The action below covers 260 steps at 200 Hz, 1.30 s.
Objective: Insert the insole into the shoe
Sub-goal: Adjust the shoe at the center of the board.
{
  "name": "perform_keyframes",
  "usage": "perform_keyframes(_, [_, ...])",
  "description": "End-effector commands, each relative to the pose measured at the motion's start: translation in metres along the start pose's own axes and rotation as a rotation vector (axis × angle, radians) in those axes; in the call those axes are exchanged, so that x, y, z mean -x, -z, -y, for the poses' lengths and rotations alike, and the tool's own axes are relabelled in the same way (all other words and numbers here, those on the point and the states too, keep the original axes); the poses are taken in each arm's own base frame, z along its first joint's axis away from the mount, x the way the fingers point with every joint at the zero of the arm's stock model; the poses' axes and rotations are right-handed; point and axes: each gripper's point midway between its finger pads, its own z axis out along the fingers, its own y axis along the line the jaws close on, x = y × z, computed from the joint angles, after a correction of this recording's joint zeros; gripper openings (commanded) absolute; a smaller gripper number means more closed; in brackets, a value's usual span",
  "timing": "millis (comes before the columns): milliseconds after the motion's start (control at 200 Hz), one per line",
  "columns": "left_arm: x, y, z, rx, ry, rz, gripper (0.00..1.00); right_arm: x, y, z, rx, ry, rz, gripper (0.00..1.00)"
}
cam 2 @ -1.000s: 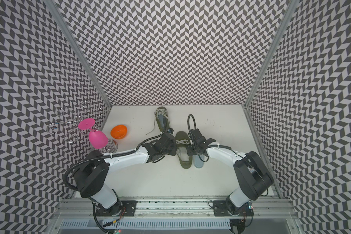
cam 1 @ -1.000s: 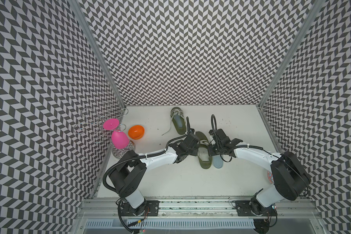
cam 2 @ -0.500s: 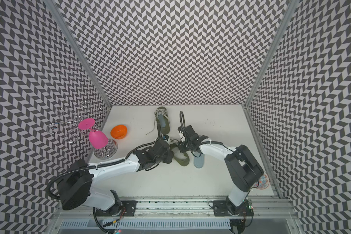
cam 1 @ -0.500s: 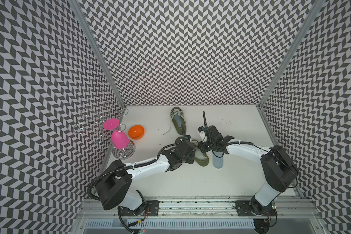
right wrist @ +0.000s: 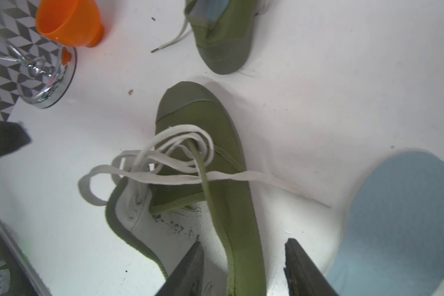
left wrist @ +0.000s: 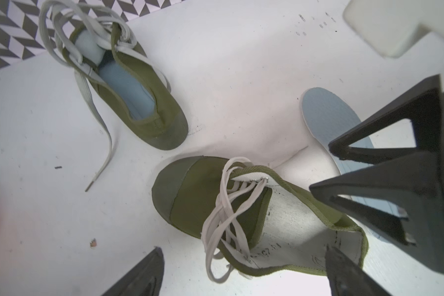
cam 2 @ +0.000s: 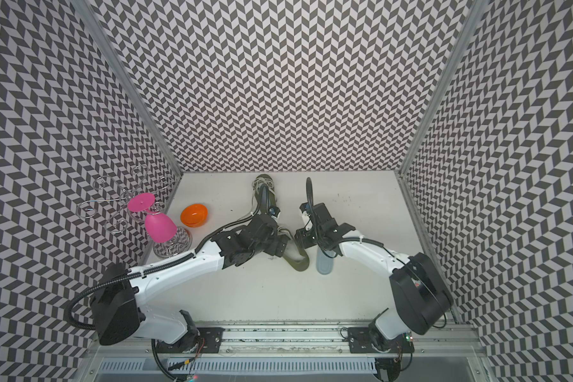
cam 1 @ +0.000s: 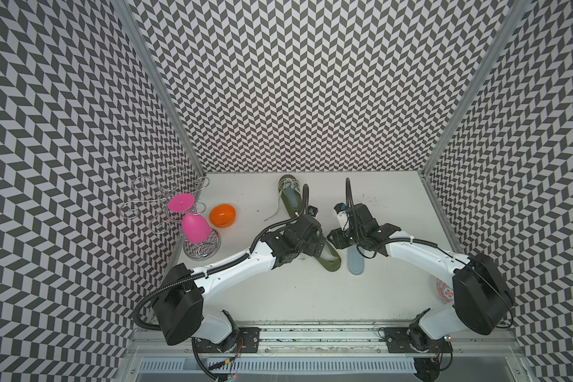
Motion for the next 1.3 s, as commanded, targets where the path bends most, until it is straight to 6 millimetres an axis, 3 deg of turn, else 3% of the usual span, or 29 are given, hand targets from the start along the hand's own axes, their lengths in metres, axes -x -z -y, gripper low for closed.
perform_keyframes(0, [-0.007,-0.012,0.007,-0.002,-0.215,-0.093,0.99,0.002,0.009,0.023,-0.056,-0.082,0.025,0.53])
perform_keyframes(170, [-0.01,-0.034,0.021,0.008,-0.384,-0.193,0.99,0.008,0.014,0.032,-0.074,-0.105,0.038,0.53])
perform_keyframes(541, [-0.028,-0.068,0.002,0.252,-0.561,-0.32,0.99,0.01,0.015,0.036,-0.081,-0.115,0.046,0.54])
perform_keyframes(791, [-0.011,-0.075,-0.014,0.409,-0.574,-0.304,0.99,0.01,0.01,0.035,-0.066,-0.113,0.037,0.54])
perform_keyframes(996, [-0.005,-0.081,-0.007,0.362,-0.582,-0.306,0.88,0.003,0.008,0.03,-0.039,-0.094,0.004,0.53])
perform_keyframes(1162, [0.005,-0.078,-0.006,0.243,-0.492,-0.281,0.73,-0.011,0.01,0.034,-0.055,-0.091,-0.025,0.53])
perform_keyframes(1297, [0.007,-0.077,-0.011,0.183,-0.454,-0.274,0.73,-0.015,0.011,0.036,-0.066,-0.089,-0.032,0.53])
